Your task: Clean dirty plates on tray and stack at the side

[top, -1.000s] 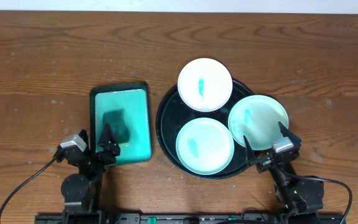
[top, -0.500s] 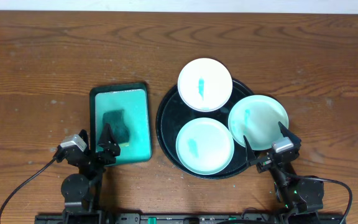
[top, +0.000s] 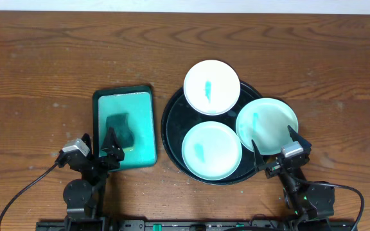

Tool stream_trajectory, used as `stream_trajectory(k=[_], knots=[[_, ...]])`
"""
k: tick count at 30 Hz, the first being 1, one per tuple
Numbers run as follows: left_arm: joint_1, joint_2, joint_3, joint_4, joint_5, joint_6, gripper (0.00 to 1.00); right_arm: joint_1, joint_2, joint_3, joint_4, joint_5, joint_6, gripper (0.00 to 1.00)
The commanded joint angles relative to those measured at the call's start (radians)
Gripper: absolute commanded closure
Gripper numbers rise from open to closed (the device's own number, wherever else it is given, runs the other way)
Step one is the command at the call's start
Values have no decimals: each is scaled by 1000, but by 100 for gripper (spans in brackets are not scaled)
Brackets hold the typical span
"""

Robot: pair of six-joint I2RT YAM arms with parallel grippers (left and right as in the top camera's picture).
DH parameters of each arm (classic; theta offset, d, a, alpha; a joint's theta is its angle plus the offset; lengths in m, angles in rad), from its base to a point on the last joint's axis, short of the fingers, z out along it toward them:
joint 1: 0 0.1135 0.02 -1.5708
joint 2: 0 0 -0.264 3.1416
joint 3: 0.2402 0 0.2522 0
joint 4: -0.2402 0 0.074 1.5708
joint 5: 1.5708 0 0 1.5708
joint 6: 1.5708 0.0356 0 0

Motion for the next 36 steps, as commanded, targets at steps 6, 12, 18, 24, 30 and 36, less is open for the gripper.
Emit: stream_trajectory(k=[6, 12, 18, 24, 30, 36], knots=[[-5, -6, -29, -12, 6, 10, 20, 4, -4, -3, -1, 9, -8, 1], [-5, -6, -29, -12, 6, 10, 20, 4, -4, -3, -1, 9, -8, 1], [-5, -6, -29, 38, 3, 0, 20, 4, -4, -3, -1, 9, -8, 1], [-5, -6, -29, 58, 7, -10, 19, 4, -5, -3, 6, 11, -8, 1], [-5, -6, -27, 132, 18, -10, 20, 4, -5, -3, 95, -38, 76, 1], [-5, 40, 73, 110, 18, -10, 20, 4, 11, 66, 105, -37, 113, 1]])
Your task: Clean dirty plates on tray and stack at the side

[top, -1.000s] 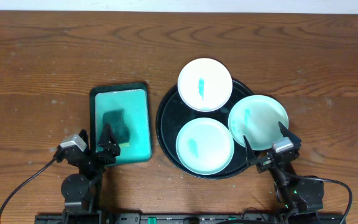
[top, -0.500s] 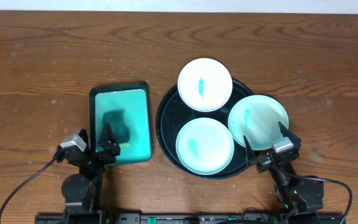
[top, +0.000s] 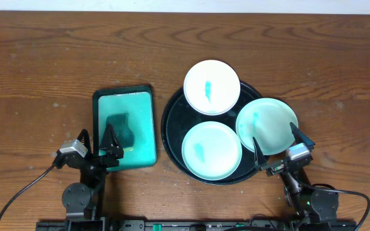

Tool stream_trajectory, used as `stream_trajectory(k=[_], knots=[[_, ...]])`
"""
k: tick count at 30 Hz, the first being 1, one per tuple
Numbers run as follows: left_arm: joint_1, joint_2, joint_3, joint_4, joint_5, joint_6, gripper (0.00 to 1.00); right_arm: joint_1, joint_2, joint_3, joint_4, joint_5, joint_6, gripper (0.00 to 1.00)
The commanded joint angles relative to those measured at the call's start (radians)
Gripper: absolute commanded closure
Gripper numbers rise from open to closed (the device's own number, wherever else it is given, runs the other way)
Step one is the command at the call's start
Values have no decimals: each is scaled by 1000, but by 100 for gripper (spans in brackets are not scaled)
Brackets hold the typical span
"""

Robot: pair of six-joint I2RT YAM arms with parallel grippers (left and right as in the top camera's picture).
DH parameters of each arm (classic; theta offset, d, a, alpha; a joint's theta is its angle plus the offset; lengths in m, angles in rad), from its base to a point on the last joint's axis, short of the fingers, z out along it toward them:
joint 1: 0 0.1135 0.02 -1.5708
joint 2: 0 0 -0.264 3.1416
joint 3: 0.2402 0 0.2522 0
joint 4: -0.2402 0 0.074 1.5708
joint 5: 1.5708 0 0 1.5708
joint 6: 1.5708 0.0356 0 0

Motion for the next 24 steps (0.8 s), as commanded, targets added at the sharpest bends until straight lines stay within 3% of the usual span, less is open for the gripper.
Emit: stream_trajectory(k=[1, 8, 15, 19, 22, 24], knots=[[-5, 55, 117, -42, 10, -5, 20, 4, 23, 88, -29, -11, 52, 1], [-5, 426, 515, -382, 45, 49, 20, 4, 304, 447, -261, -11, 52, 1], [-5, 842, 958, -807, 119, 55, 19, 4, 746, 880, -665, -74, 59, 1], [-5, 955, 1089, -957, 121, 56, 20, 4, 919, 978, -739, -260, 90, 1], [-5, 978, 1105, -982, 140, 55, 19, 4, 993, 983, -743, -398, 121, 1], [-5, 981, 1105, -1006, 166, 55, 0, 4, 1036, 983, -758, -418, 119, 1]])
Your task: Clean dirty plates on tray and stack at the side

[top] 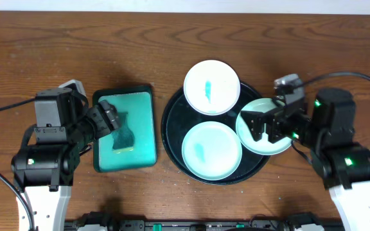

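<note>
Three plates lie on the round black tray. A white plate at the back and a pale teal plate at the front each carry a teal smear. The third, pale teal plate sits on the tray's right rim, half hidden under my right arm. My right gripper hangs open over that plate's left part. A dark green sponge lies in the green rectangular tray. My left gripper is open at the sponge's upper left edge.
The brown wooden table stretches around both trays. Both arm bodies stand tall over the table, the left one left of the green tray and the right one right of the black tray.
Both arms have left their low rest poses at the front edge. The left gripper now sits over the sponge tray, the right gripper over the right-hand plate. Plates and sponge have not moved.
At both earlier moments the arms lay folded at the table's front edge with open grippers, barely shifting between them. Now both are raised and reach in, left over the sponge, right over the right plate. The plates stay smeared on the tray.
</note>
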Tool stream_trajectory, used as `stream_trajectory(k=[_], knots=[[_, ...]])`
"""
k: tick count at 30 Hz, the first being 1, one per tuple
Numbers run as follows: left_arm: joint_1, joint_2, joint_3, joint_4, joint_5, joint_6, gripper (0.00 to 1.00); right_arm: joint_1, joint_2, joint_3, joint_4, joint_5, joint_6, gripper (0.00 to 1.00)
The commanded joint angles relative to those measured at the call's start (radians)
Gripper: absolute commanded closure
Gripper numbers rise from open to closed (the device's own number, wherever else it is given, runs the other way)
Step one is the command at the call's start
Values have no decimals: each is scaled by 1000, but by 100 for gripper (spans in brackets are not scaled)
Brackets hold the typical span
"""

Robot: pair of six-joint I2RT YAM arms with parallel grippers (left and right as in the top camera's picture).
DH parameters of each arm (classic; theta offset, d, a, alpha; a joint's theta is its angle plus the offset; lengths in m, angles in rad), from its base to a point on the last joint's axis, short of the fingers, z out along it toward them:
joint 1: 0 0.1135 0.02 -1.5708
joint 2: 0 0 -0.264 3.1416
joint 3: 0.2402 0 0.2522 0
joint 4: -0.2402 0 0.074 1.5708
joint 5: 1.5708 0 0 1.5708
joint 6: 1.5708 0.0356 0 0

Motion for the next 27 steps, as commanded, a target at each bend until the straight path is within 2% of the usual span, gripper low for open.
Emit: stream_trajectory(k=[1, 4, 6, 10, 12, 14, 22, 27], knots=[[-5, 3, 29, -44, 46, 19, 2, 4, 72, 18, -29, -152, 36, 1], [-5, 3, 26, -80, 46, 19, 2, 7, 134, 17, -106, -66, 42, 2], [-5, 3, 26, -84, 43, 19, 2, 18, 180, 15, -176, 33, 82, 8], [-5, 3, 26, -89, 47, 19, 2, 65, 266, -14, -267, 148, 148, 36], [-5, 3, 26, -91, 47, 19, 2, 95, 312, -48, -277, 173, 181, 45], [-5, 3, 26, -92, 47, 19, 2, 116, 351, -86, -269, 213, 222, 47], [-5, 34, 19, -129, 34, 39, 1, 149, 475, -210, -126, 228, 288, 65], [-5, 109, 5, -143, 34, 42, 8, 149, 515, -243, -11, 230, 291, 85]])
